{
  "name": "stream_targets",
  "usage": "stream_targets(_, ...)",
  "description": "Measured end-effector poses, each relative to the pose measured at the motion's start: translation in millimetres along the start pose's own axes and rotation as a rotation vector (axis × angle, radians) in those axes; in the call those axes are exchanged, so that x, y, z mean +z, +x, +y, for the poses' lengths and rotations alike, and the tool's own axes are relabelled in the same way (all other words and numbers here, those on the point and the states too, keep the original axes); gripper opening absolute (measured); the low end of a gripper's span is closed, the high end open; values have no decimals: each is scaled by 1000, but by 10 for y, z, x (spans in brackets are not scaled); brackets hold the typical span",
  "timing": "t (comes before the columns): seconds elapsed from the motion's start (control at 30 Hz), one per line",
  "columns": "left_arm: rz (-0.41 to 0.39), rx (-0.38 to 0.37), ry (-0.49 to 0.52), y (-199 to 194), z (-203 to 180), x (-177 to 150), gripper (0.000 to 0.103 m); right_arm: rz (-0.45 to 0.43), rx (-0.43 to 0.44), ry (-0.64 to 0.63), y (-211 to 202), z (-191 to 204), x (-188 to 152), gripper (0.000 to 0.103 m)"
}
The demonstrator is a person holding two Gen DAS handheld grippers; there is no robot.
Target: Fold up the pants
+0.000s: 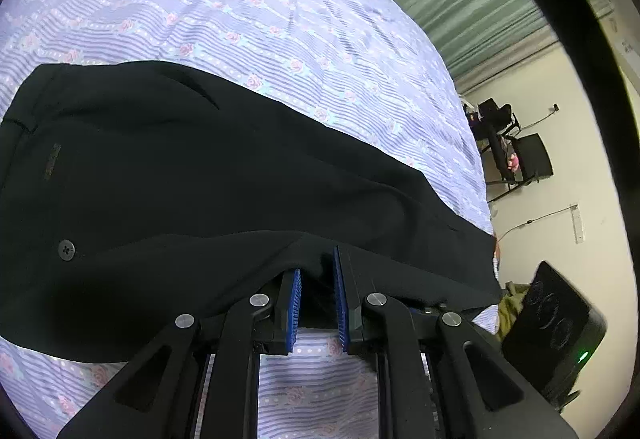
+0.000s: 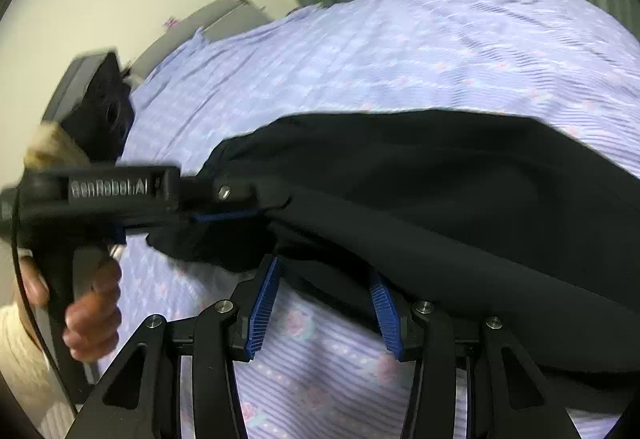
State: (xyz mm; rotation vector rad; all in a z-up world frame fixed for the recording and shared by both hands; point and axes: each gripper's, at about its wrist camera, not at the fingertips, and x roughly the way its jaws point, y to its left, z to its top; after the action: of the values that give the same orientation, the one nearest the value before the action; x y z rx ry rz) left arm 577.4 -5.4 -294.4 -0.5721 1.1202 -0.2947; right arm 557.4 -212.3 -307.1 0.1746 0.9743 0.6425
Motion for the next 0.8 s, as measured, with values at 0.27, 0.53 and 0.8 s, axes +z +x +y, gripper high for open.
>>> stream_targets(0.27, -66, 85, 3, -426, 85, -255, 64, 3, 17, -79, 198, 225, 87, 48)
stream_targets(0.53, -151, 350, -223, -939, 988, -963, 74, 77, 39, -28, -73, 339, -486, 13)
stream_targets(0.8, -195, 445, -344, -939, 1682, -998, 74, 260, -105, -76, 324, 633, -1044, 10)
